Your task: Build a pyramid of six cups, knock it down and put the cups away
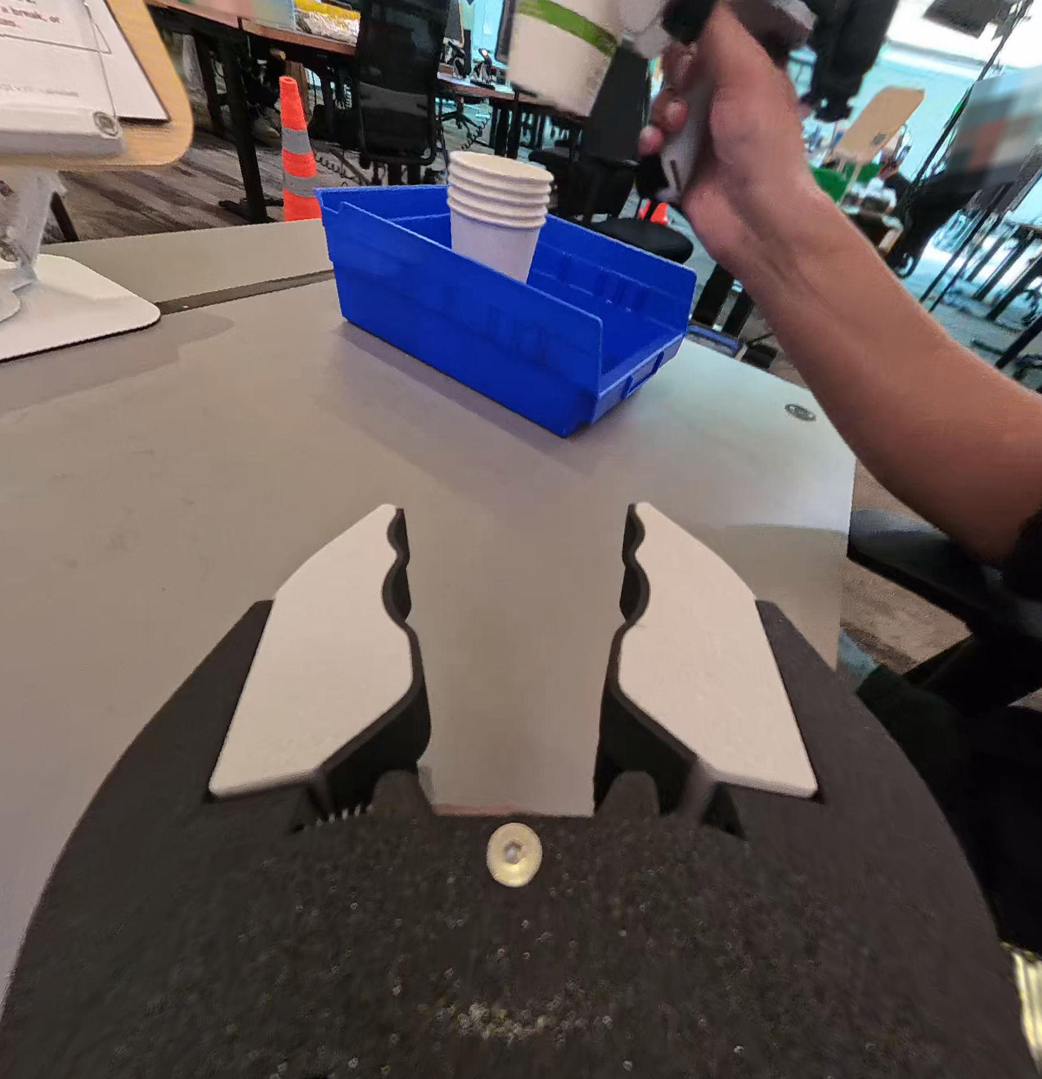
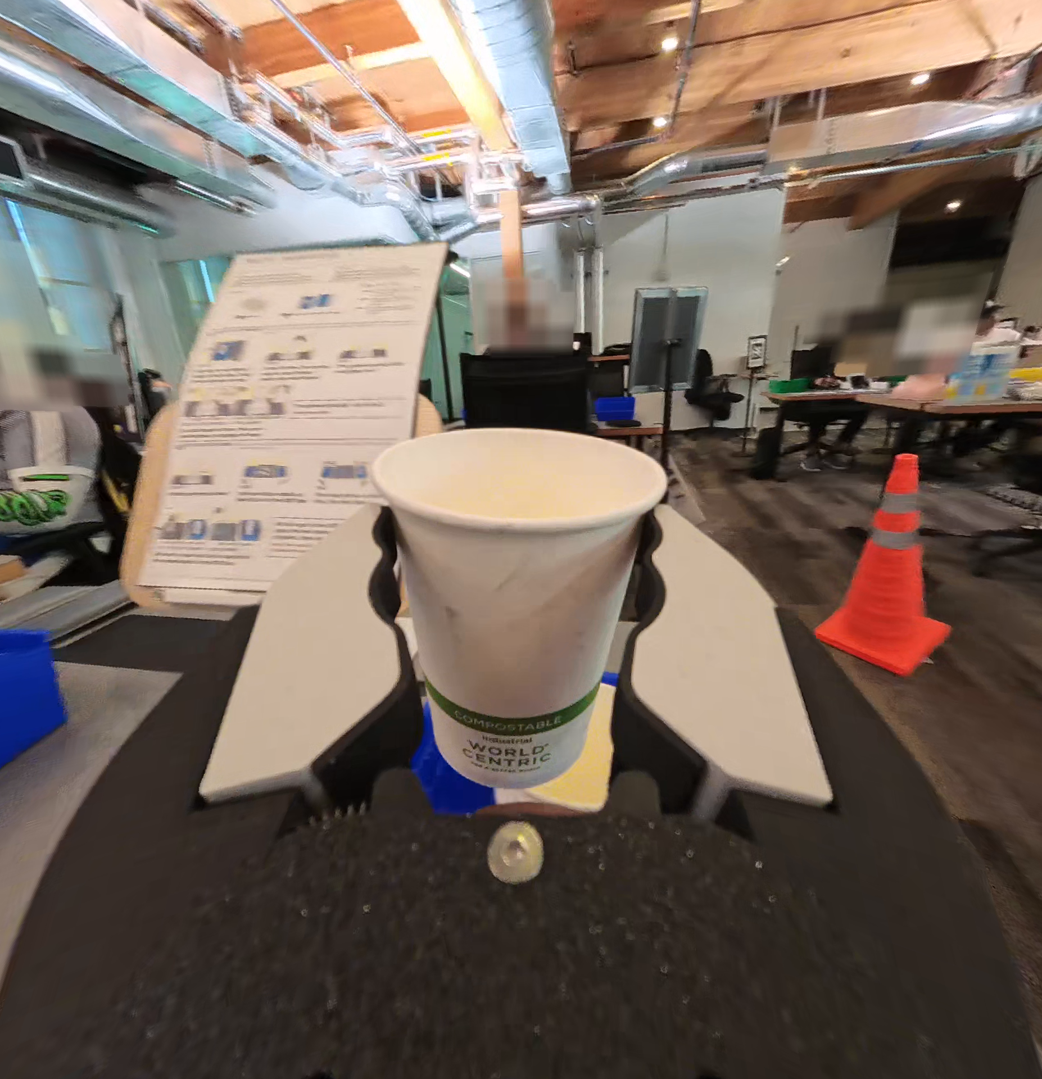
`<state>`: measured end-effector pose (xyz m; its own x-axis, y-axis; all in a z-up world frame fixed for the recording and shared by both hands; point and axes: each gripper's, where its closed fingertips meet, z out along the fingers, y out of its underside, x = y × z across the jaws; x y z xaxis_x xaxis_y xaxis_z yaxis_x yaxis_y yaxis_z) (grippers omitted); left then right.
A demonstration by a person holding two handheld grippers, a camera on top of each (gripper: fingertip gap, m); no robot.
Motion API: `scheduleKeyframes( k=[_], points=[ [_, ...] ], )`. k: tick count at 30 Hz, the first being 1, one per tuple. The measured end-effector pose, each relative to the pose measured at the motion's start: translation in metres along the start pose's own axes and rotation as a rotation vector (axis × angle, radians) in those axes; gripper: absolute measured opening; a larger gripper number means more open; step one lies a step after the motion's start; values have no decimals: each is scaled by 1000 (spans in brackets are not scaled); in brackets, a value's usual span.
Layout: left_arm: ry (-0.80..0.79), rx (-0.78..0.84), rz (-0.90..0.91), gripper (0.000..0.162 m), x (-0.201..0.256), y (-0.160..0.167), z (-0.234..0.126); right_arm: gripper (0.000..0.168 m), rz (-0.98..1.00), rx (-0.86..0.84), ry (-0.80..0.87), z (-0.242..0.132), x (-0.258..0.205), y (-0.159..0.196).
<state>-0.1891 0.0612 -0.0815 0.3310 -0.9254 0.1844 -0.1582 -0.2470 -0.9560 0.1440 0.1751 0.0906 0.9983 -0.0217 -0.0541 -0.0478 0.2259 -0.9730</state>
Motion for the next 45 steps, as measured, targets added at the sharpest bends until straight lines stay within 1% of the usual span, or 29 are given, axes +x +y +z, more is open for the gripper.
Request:
scheduleKeyframes(
  k=[2,5,11,16,18,21,23,25,28,31,33,34,36,39,41,42,45],
  points=[
    [3,-13,32,70,4,2,2,79,-14,-39,23,12,13,18],
    [22,-31,30,69,7,7,5,80,-35,-97,69,25,30,43],
    [47,-63,14,69,7,15,8,81,-9,-299,45,32,37,94],
    [64,-74,20,70,11,17,9,82,4,-408,54,23,40,108],
    [66,-84,29,70,12,18,10,82,2,-428,46,20,39,112],
    [68,-93,35,72,13,20,11,82,19,-490,27,15,38,125],
    [65,-94,40,73,13,20,11,87,37,-528,8,13,36,133],
    [59,-87,44,74,12,18,10,98,43,-522,19,9,36,133],
    [27,-52,35,74,8,10,6,99,21,-517,19,-8,29,131],
    [-52,3,4,74,-2,-1,-2,98,-11,-485,11,-35,11,128],
    [-130,45,-17,75,-13,-7,-13,98,-29,-452,-20,-57,-9,127],
    [-175,71,-27,76,-19,-10,-22,94,-42,-433,-35,-69,-19,126],
    [-284,115,-38,76,-31,-13,-43,91,-56,-394,-53,-94,-39,127],
    [-497,146,-27,75,-52,-12,-85,86,-82,-386,-100,-134,-69,137],
    [-666,129,-30,68,-68,-4,-116,80,-144,-388,-100,-160,-78,144],
    [-736,120,-41,66,-75,0,-130,79,-158,-379,-100,-171,-82,145],
    [-850,67,-72,68,-87,12,-163,79,-138,-392,-114,-195,-91,146]
  ],
)
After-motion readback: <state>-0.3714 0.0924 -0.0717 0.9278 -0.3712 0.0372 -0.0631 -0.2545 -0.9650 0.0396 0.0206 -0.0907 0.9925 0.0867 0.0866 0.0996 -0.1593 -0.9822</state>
